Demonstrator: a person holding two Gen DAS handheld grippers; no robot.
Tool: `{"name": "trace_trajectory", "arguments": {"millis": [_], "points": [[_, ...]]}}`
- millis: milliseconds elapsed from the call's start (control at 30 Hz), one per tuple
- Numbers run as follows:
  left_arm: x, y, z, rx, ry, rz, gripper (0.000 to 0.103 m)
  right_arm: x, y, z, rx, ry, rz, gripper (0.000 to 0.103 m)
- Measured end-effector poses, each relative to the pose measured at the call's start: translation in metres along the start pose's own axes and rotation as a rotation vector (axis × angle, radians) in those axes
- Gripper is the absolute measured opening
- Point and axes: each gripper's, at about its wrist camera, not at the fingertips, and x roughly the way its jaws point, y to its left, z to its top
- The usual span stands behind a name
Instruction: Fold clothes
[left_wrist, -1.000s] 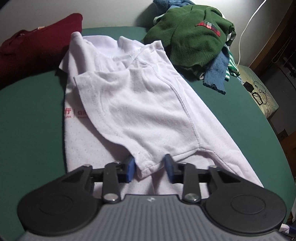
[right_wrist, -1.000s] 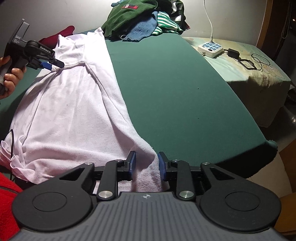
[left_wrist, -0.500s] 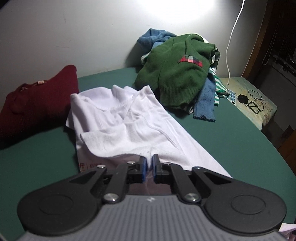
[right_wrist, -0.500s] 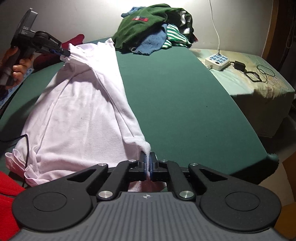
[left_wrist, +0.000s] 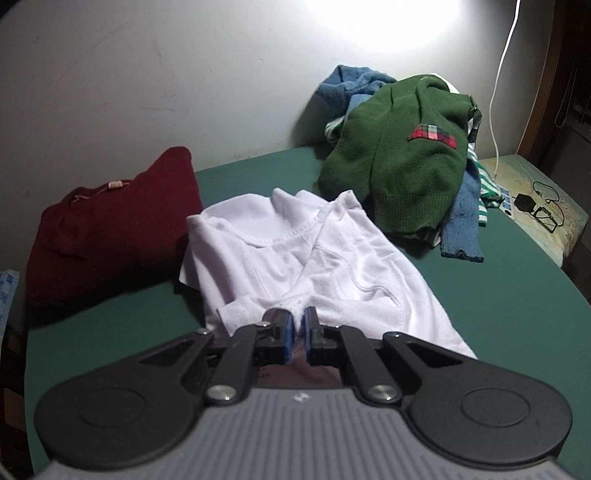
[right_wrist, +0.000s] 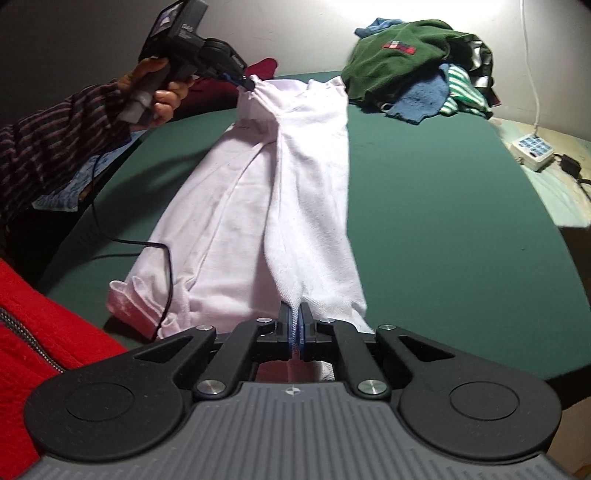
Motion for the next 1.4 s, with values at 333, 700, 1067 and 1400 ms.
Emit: {"name": "trace_trajectory", "arguments": {"millis": [333,700,1067,1400], "points": [[0.030,0.010,-0.038,0.018,0.118,0.037,0.003,-0.006,-0.008,-0.008,0.014,0.058,0.040,0.018],[-0.031,0.003,-0.109,0.126,0.175,-0.092,0.019,-0.007,-0.031,-0.034,-0.209,0.129,-0.155,0.029],[-0.101,-0.039,-0.183,0.078,0.239,-0.164,0.039,0.020,-0.040,-0.024,-0.392,0.076,0.056,0.026],[-0.132,-0.080,-0.227,0.040,0.295,-0.070,0.053,0.020,-0.055,-0.005,-0.392,0.327,0.369,0.002]]}}
